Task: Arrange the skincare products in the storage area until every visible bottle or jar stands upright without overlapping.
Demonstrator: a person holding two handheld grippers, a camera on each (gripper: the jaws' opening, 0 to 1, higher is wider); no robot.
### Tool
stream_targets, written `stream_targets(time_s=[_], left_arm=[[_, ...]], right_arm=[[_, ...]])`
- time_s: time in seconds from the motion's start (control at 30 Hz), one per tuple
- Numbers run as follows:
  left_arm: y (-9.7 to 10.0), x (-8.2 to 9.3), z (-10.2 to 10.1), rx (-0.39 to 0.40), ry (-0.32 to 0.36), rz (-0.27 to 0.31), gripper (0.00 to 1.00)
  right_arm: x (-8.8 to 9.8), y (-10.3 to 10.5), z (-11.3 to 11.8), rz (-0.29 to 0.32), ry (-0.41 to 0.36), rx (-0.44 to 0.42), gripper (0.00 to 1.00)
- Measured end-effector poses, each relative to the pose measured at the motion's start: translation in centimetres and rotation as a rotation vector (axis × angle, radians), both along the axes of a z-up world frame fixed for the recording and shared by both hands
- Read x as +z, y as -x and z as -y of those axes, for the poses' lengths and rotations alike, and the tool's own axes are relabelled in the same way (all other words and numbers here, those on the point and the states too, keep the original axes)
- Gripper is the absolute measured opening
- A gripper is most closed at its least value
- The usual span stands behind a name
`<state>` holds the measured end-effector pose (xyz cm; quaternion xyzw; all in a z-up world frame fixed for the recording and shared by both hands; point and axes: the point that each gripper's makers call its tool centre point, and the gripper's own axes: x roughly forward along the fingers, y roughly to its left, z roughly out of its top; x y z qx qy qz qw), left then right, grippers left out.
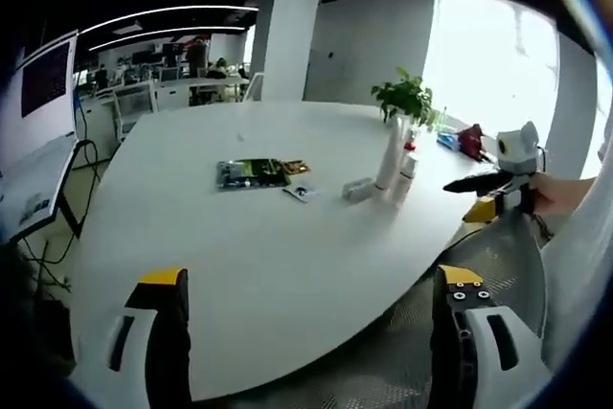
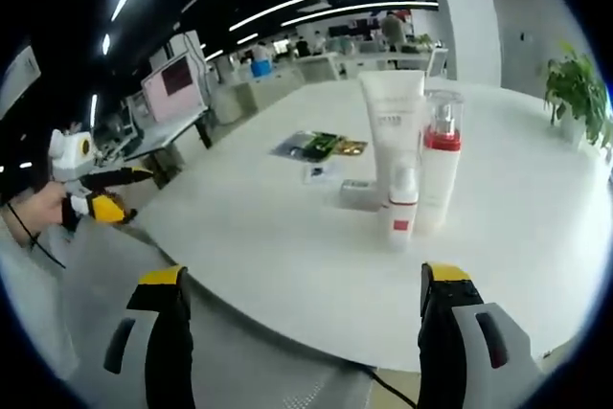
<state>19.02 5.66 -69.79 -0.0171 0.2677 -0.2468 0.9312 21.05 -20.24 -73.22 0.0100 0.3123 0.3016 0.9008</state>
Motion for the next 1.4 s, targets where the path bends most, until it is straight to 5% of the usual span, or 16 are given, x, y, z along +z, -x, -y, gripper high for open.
stream_targets(time_s=[0.43,1.4], left_arm=[[-4.2,-0.7,2.2,-0.071,-0.036,-0.038,0.99],[-13.0,-5.8,13.6,-0.507,-0.269,-0.144,0.77]], right_arm=[[-0.3,0.4,-0.4,-0.04,-0.016,-0.009,0.99],[-0.4,-0.1,0.6,-0.058,-0.036,-0.081,0.96]])
